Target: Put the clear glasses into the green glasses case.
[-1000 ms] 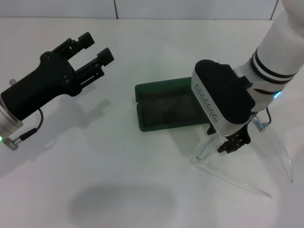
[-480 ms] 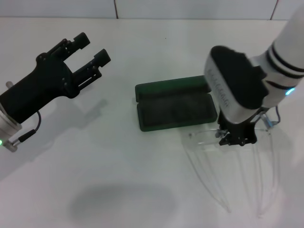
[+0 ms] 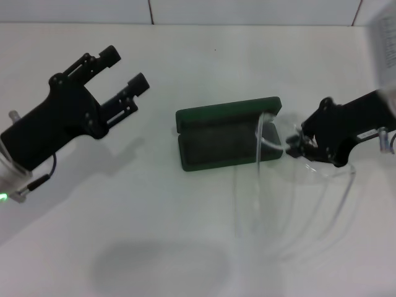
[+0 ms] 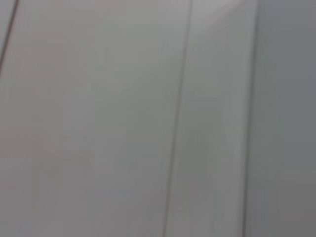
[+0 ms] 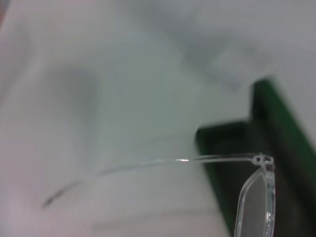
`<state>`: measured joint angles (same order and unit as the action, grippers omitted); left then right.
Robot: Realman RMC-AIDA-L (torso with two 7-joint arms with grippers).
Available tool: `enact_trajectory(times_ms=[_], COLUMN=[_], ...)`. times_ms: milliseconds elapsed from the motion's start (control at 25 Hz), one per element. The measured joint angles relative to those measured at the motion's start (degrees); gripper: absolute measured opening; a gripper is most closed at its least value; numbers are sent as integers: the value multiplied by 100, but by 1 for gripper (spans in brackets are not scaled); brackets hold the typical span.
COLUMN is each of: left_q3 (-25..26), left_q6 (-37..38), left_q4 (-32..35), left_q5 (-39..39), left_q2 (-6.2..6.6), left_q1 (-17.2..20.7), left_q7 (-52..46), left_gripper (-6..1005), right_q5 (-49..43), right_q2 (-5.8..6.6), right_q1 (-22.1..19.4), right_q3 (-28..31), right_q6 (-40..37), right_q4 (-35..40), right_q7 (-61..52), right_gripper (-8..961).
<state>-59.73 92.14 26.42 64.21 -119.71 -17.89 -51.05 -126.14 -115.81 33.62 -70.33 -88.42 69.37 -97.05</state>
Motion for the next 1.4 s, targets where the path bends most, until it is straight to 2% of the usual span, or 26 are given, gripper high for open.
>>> enact_trajectory(times_ms=[40,80,240,360,480,560,720,960,1280,1400], left_q3=[-4,-6,-26,-240,-421,-473,-478,-736,-1642,-1781], left_q6=[147,253,534,635,639,640,678,742,862,857], left_q4=[-94,-158,-318,-438,-487,-623,-843,-890,-917,-935], left_q5=[0,1,43,125,126,107,94,21,-461,-522], left_q2=[0,0,0,0,-6,-16,-36,-76,-79,-86], left_q1=[-13,-20,-143,-381,-552,-735,-995,-1090,-1137,-1149], left_q7=[215,363,608,622,628,630,632,632,712,849], left_gripper=[727,727,726,725,725,725,724,724,723,723], right_q5=[721,721,2289,2808,2911,3087,3210,3262,3266,3273], right_q2=[-3,-3,43,47,40,30,28,20,22,9], right_q1=[-283,-283,-698,-806,-785,-621,-455,-244,88,127], right_q3=[354,354,814,1010,1051,1064,1069,1073,1058,1046], right_q6=[57,57,-60,-171,-195,-239,-285,-337,-341,-359], right_q4=[-178,-178,-927,-1463,-1698,-2164,-2552,-2977,-3443,-3460], right_q7=[332,332,1239,1629,1689,1702,1686,1675,1565,1491], right_gripper=[115,115,115,115,115,115,115,115,115,115])
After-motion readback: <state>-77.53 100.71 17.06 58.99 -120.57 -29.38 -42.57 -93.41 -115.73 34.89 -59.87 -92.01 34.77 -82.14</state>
